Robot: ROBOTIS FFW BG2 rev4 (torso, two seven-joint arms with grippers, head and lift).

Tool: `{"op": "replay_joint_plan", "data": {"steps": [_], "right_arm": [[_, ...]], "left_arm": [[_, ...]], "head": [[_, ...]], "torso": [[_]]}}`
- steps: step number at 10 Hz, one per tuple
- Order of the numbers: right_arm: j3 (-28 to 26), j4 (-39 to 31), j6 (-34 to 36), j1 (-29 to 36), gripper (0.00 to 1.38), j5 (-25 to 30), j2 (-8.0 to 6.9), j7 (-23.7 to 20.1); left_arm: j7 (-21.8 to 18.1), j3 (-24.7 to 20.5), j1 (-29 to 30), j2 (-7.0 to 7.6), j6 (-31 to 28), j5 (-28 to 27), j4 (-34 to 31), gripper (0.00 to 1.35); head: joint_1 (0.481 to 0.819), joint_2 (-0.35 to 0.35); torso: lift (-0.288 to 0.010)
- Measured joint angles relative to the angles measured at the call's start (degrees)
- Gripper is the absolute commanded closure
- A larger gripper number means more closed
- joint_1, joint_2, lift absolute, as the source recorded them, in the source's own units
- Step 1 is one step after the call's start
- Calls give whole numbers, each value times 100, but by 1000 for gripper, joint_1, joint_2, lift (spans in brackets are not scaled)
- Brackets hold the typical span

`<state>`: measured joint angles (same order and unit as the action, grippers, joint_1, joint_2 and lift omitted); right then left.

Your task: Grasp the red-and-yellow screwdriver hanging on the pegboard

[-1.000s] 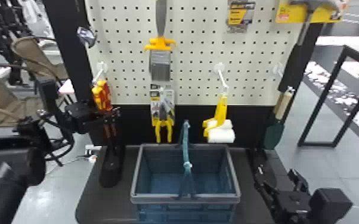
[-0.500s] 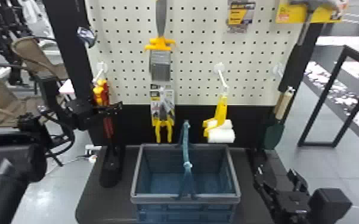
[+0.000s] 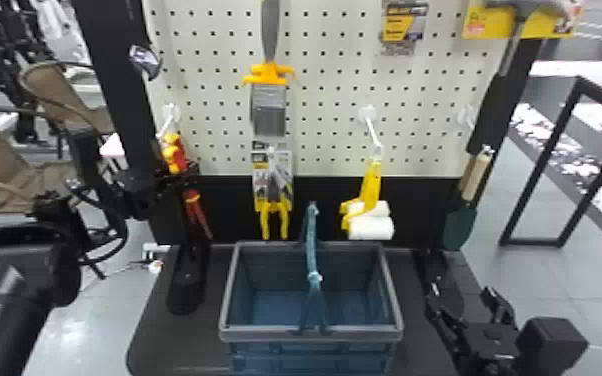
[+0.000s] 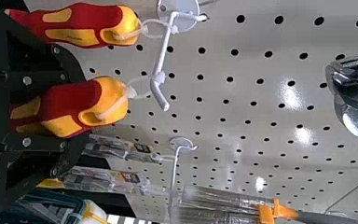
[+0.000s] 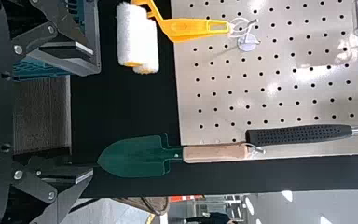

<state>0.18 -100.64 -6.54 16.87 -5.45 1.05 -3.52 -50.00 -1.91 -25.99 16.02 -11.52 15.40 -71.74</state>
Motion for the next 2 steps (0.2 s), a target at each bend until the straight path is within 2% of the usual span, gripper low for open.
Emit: {"op": "replay_joint_plan", "data": {"steps": [2], "right_arm": [[-1,8,4,0,375,0,0,-5]], "left_arm": [[65,-18,49,-12,-35,-2,-42,1026]], "head": [[549,0]], "torso": [[-100]]}}
